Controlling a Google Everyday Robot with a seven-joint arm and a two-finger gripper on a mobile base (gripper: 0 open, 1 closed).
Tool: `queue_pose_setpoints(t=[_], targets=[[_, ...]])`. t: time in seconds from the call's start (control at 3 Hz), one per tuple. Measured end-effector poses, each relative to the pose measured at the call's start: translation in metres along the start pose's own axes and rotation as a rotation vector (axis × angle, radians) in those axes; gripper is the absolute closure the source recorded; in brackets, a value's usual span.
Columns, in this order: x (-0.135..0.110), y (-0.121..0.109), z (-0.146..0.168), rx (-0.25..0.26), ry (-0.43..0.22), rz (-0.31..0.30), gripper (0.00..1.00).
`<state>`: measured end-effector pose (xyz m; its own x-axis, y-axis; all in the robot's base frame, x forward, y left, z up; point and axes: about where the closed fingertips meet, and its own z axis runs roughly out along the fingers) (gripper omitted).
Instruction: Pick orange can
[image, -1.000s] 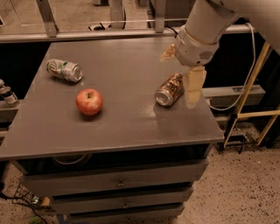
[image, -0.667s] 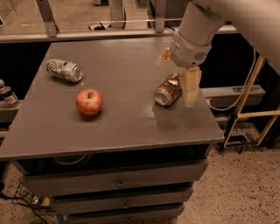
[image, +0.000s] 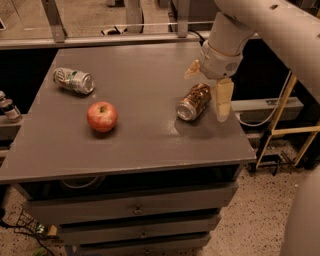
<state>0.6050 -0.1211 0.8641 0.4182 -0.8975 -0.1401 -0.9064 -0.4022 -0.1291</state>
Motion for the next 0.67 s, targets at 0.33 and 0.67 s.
queue_pose_setpoints(t=[0.33,0.67], targets=[[0.004,-0.002,0.011,-0.020,-0.010,-0.003,0.16],[-0.003,-0.005,0.021,-0.037,-0.032,-0.023,0.47]])
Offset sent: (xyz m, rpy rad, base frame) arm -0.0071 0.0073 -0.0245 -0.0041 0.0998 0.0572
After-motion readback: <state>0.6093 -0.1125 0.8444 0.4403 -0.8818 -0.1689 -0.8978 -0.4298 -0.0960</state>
